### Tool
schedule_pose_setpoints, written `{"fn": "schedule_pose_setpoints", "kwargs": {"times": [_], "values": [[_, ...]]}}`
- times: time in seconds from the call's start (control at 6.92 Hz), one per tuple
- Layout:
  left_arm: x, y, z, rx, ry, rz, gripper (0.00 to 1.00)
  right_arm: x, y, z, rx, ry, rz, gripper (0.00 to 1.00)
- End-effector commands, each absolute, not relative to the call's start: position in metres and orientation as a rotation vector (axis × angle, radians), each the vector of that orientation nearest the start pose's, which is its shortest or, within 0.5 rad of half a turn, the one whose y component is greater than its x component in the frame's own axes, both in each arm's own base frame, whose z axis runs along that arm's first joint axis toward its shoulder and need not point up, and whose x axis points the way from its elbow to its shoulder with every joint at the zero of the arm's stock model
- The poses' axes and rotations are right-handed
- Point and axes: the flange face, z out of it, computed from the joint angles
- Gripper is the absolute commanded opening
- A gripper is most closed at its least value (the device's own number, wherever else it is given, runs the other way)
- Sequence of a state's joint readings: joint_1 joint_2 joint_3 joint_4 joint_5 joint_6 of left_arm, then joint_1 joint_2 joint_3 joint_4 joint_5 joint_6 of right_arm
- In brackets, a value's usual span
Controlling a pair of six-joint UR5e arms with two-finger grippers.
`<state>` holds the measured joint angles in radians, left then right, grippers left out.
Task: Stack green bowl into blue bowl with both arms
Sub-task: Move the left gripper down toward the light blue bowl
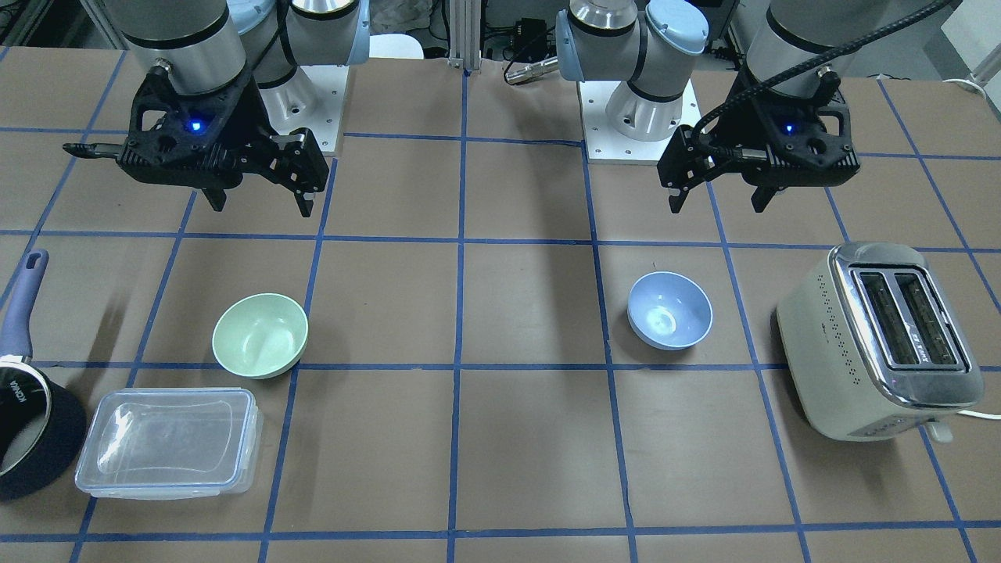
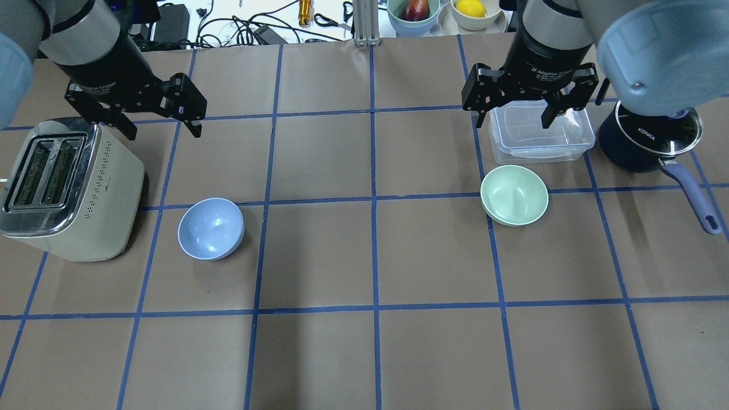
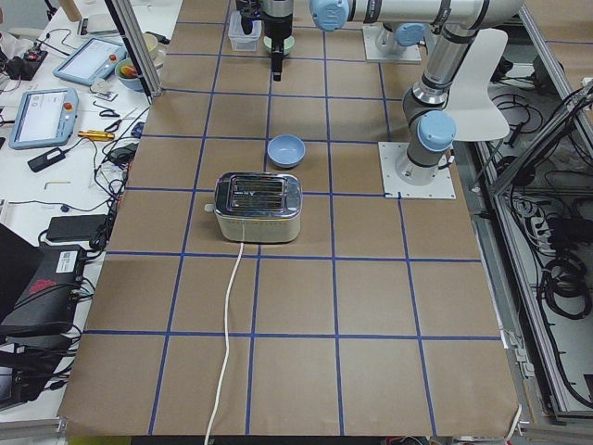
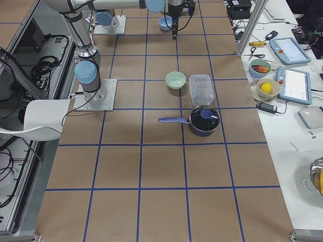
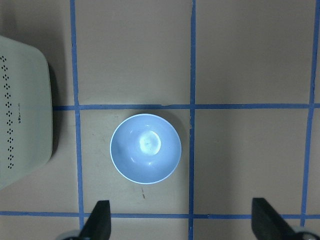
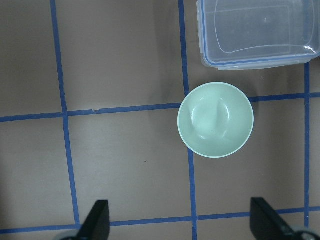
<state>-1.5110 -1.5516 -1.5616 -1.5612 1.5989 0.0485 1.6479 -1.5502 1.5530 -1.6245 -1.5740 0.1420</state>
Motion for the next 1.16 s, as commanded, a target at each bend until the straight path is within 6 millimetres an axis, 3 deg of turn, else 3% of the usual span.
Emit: {"fn": "schedule_pose_setpoints", "kwargs": {"times": [0.0,0.29,0.43,0.58,0.72,0.87,1.01], "values": [[-0.098,-0.494,0.499,-0.025,3.110,-0.045,1.00,0.172,-0.493,0.492,0.099,3.140,-0.078,1.00],[-0.095,-0.495,0.496,-0.017,3.112,-0.035,1.00,0.172,-0.493,0.492,0.099,3.140,-0.078,1.00],[-0.078,-0.498,0.489,-0.055,3.108,-0.008,1.00,0.172,-0.492,0.493,0.099,3.140,-0.080,1.00],[-0.039,-0.503,0.461,-0.149,3.116,0.079,1.00,0.171,-0.493,0.491,0.101,3.140,-0.075,1.00],[-0.012,-0.498,0.416,-0.156,3.129,0.169,1.00,0.171,-0.492,0.494,0.102,3.141,-0.080,1.00],[-0.007,-0.499,0.358,-0.159,3.129,0.173,1.00,0.171,-0.492,0.492,0.099,3.142,-0.076,1.00],[-0.004,-0.495,0.312,-0.140,3.132,0.161,1.00,0.171,-0.493,0.492,0.101,3.141,-0.078,1.00]]}}
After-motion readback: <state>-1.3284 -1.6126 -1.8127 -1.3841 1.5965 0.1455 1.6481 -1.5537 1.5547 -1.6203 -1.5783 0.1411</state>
